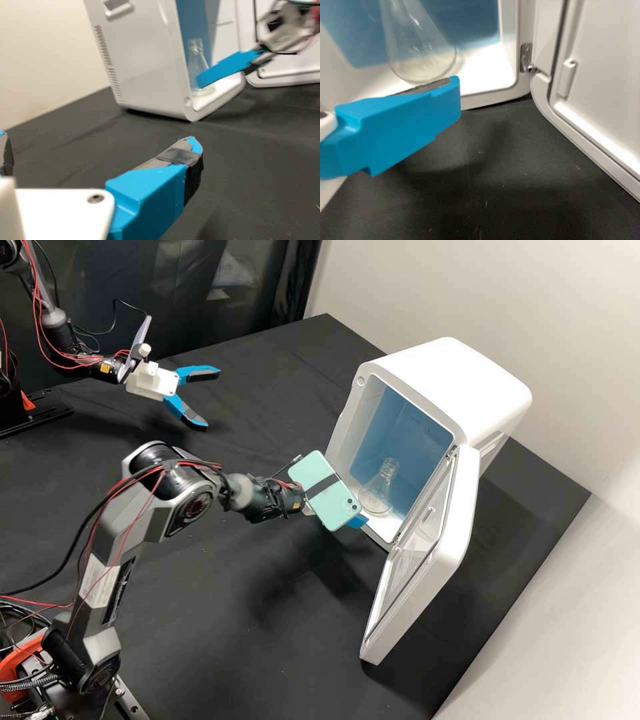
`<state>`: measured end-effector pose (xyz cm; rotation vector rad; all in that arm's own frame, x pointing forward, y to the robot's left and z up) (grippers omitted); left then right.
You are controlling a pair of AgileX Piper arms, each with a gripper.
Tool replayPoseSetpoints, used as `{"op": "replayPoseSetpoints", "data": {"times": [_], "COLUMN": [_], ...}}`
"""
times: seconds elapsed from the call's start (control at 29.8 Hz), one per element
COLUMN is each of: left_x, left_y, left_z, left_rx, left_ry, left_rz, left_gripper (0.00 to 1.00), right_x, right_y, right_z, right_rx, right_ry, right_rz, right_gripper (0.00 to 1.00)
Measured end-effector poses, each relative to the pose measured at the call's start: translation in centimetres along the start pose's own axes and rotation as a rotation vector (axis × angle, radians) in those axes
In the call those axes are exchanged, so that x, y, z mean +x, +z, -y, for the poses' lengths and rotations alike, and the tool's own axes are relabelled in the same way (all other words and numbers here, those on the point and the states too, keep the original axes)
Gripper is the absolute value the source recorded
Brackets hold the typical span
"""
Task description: Place the flask in the incubator
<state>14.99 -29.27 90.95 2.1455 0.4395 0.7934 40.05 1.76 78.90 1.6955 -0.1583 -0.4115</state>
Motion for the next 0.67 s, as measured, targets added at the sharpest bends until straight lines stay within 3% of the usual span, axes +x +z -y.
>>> {"op": "replayPoseSetpoints", "data": {"times": [0.2, 0.27, 0.3, 0.44, 0.57, 0.67], "left_x": [-0.5, -0.6, -0.6, -0.7, -0.7, -0.7], "left_y": [-1.0, -1.2, -1.2, -1.3, -1.3, -1.3], "left_z": [-1.1, -1.26, -1.29, -1.38, -1.41, -1.41], "left_rx": [0.002, 0.003, 0.002, 0.003, 0.003, 0.003], "left_ry": [0.051, 0.059, 0.061, 0.065, 0.066, 0.066], "left_rz": [-0.046, -0.055, -0.059, -0.064, -0.064, -0.064], "left_gripper": [1.0, 1.0, 1.0, 1.0, 1.0, 1.0], "right_x": [-4.6, -6.1, -7.1, -9.4, -11.3, -12.1], "right_y": [-0.2, -0.1, -0.4, -0.4, 0.0, 0.4], "right_z": [-1.1, -1.2, -1.4, -2.0, -2.7, -3.0], "right_rx": [0.02, 0.031, 0.038, 0.048, 0.155, 0.212], "right_ry": [0.074, 0.111, 0.141, 0.193, 0.233, 0.225], "right_rz": [-0.082, -0.102, -0.127, -0.177, -0.257, -0.288], "right_gripper": [1.0, 1.0, 1.0, 1.0, 1.0, 1.0]}}
